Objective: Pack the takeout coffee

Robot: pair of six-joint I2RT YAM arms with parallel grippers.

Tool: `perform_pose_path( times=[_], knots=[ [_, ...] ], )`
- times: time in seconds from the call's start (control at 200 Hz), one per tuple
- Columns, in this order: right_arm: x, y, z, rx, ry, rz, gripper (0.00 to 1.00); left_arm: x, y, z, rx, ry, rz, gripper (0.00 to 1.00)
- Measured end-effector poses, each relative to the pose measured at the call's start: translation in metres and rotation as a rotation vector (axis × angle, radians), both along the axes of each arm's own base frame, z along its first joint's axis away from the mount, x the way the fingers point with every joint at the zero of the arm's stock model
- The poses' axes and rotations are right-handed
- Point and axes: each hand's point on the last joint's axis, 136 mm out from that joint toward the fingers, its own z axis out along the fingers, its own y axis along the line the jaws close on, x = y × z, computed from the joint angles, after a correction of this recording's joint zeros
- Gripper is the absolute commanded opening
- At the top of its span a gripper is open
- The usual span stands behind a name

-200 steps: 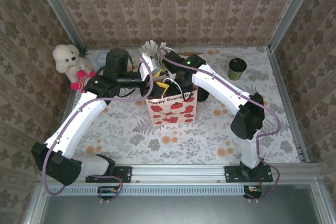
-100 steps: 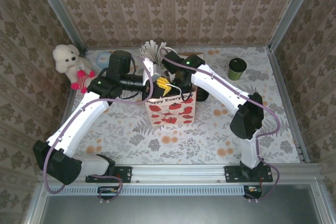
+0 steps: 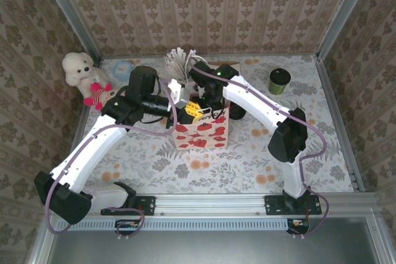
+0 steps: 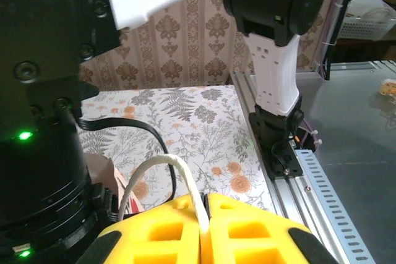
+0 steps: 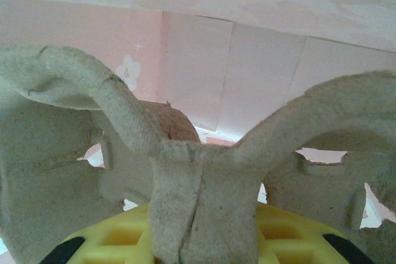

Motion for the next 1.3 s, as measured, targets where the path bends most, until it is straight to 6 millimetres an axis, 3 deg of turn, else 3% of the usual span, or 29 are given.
perform_pose_path(
  times=[0.405,0.815,0.91,0.955,1.04,1.1,1.185,1.3],
  knots=[
    [-0.002,0.002,-0.001,0.009,0.025,-0.031,0.01,-0.031,0.01,0.013,-0.055,-0.068,-0.099,0.17],
    [-0.007,0.009,-0.015,-0.043,-0.01,0.025,0.0,-0.026,0.001,0.007,-0.049,-0.048,-0.118,0.29],
    [-0.011,0.009,-0.027,-0.073,-0.024,0.071,0.0,-0.02,0.001,0.009,-0.046,-0.071,-0.079,0.39],
    [-0.012,0.008,-0.03,-0.082,-0.027,0.089,0.0,-0.017,0.001,0.012,-0.046,-0.085,-0.054,0.49],
    [-0.014,0.008,-0.034,-0.091,-0.045,0.125,0.0,-0.01,0.004,0.016,-0.051,-0.109,0.014,0.78],
    [-0.016,0.007,-0.033,-0.087,-0.06,0.145,0.0,-0.001,0.009,0.017,-0.057,-0.12,0.091,0.91],
    [-0.017,0.005,-0.031,-0.077,-0.083,0.169,0.0,0.019,0.022,0.019,-0.06,-0.103,0.234,0.97],
    [-0.019,0.002,-0.027,-0.059,-0.12,0.2,0.0,0.077,0.052,0.024,-0.067,-0.053,0.528,1.0]
  ],
)
